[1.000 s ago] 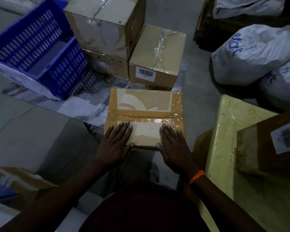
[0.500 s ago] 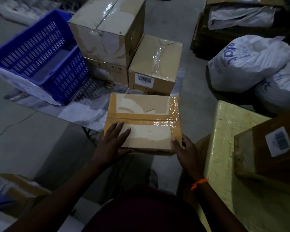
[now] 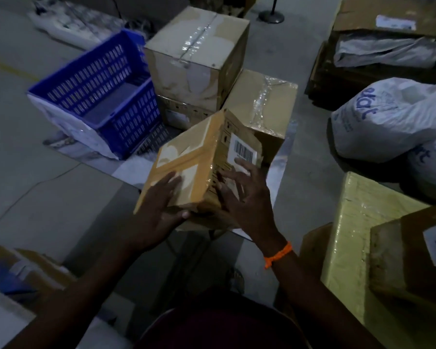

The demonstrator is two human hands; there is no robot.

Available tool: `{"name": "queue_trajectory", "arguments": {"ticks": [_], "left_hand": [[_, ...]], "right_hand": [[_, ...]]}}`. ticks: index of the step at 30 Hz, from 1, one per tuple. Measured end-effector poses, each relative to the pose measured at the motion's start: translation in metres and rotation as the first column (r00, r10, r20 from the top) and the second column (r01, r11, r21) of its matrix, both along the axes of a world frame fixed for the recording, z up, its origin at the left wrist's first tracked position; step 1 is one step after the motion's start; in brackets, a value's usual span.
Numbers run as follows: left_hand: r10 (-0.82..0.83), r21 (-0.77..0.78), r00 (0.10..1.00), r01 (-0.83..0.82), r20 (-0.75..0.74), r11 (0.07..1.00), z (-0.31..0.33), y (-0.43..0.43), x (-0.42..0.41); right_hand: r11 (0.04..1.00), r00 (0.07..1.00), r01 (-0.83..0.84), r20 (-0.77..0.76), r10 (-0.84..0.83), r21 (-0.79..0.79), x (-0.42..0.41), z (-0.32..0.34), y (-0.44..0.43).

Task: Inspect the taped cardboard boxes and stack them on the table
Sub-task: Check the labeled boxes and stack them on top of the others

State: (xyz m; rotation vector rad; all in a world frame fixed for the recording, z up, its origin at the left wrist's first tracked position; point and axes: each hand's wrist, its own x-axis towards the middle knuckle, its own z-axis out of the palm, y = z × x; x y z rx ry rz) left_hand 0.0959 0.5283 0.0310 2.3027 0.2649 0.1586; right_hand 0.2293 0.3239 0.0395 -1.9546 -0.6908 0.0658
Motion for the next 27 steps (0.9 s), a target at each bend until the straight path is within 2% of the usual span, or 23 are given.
{"name": "queue_trajectory", "arguments": {"ticks": [2, 5, 7, 9, 10, 11, 14, 15, 16, 19, 22, 25, 27], "left_hand": [[0.119, -0.092, 0.990, -0.113, 0.070, 0.989, 0.014, -0.024, 0.009], [0.370, -0.219, 0.923, -0.341, 0.105, 0.914, 0.020, -0.041, 0.027], [0.447, -0.269, 0.888, -0.407, 0.111, 0.873, 0.019, -0.041, 0.032], [0.519, -0.281, 0.845, -0.470, 0.129, 0.837, 0.019, -0.045, 0.029], [0.570, -0.301, 0.813, -0.517, 0.120, 0.801, 0.020, -0.049, 0.028], [0.632, -0.355, 0.770, -0.570, 0.084, 0.741, 0.020, -0.052, 0.027], [0.750, -0.620, 0.653, -0.632, -0.103, 0.465, 0.020, -0.052, 0.027], [0.763, -0.627, 0.638, -0.637, -0.105, 0.447, 0.018, -0.047, 0.028], [0.756, -0.615, 0.649, -0.633, -0.088, 0.471, 0.020, -0.043, 0.029], [0.673, -0.527, 0.740, -0.580, -0.020, 0.622, 0.024, -0.017, 0.045], [0.540, -0.468, 0.839, -0.502, -0.060, 0.728, 0.029, 0.018, 0.073], [0.409, -0.480, 0.898, -0.434, -0.162, 0.763, 0.039, 0.037, 0.108], [0.333, -0.487, 0.915, -0.403, -0.227, 0.775, 0.047, 0.039, 0.129]], "right_hand": [[0.999, 0.999, -0.028, 0.030, 0.028, -0.016, 0.011, 0.008, 0.023], [0.991, 0.999, -0.027, 0.044, 0.033, -0.130, 0.052, 0.016, 0.050], [0.976, 0.998, -0.034, -0.050, 0.024, -0.215, 0.087, 0.021, 0.061], [0.972, 0.981, -0.107, -0.179, 0.069, -0.211, 0.117, 0.027, 0.062], [0.969, 0.978, -0.129, -0.190, 0.089, -0.211, 0.128, 0.028, 0.060], [0.965, 0.982, -0.133, -0.162, 0.097, -0.225, 0.135, 0.030, 0.057], [0.970, 0.996, -0.078, -0.069, 0.063, -0.231, 0.135, 0.027, 0.046], [0.975, 0.997, -0.067, -0.045, 0.059, -0.211, 0.130, 0.024, 0.042], [0.982, 0.998, -0.061, -0.027, 0.057, -0.180, 0.125, 0.019, 0.037], [0.997, 0.997, -0.043, -0.059, 0.039, -0.067, 0.116, 0.006, 0.018], [0.989, 0.995, 0.093, -0.017, -0.095, -0.111, 0.112, 0.007, -0.001], [0.978, 0.986, 0.160, 0.059, -0.153, -0.131, 0.104, 0.011, -0.013], [0.975, 0.986, 0.168, 0.035, -0.165, -0.143, 0.102, 0.011, -0.016]]}}
